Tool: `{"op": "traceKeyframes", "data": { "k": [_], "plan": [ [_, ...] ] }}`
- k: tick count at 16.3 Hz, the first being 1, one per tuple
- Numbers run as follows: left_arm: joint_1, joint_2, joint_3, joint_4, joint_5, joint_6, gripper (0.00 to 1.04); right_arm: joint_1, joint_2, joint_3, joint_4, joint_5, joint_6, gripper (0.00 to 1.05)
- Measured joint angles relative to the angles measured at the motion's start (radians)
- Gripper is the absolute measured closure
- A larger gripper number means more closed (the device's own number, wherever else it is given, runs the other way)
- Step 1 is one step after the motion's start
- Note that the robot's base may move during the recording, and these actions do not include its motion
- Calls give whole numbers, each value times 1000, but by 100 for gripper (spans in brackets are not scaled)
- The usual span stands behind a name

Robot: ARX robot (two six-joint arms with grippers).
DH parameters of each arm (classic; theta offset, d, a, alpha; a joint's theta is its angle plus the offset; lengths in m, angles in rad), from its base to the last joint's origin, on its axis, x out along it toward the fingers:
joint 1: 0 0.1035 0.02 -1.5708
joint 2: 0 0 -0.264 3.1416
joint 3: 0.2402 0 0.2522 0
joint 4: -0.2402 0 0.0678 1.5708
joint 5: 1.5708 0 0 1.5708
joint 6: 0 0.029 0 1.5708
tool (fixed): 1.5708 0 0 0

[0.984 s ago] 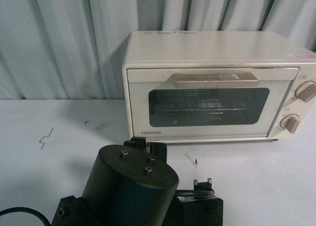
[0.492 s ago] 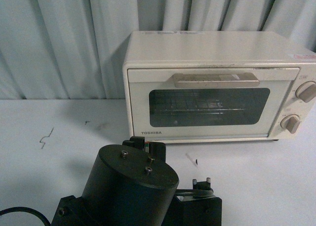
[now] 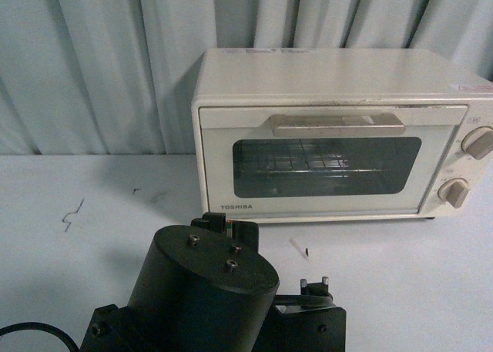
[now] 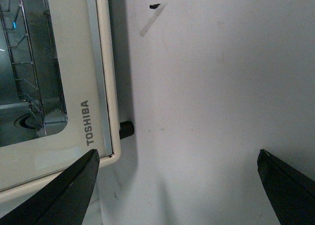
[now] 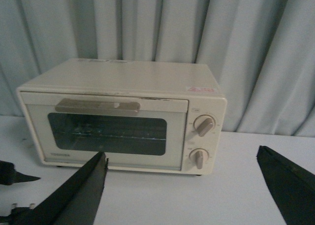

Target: Open oven

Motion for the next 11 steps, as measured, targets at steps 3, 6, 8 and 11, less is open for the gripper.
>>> {"op": "traceKeyframes", "data": {
  "k": [3, 6, 8, 11],
  "plan": [
    [0, 0, 0, 0, -1, 0, 7, -385, 128, 127, -21, -282, -87, 82],
    [0, 0, 0, 0, -2, 0, 7, -455, 270, 295, -44, -418, -100, 103],
    [0, 0, 0, 0, -2, 0, 7, -304, 447, 449, -110, -307, -85, 103],
    [0, 0, 0, 0, -2, 0, 7, -228, 508, 496, -117, -251, -81, 103]
  ]
}}
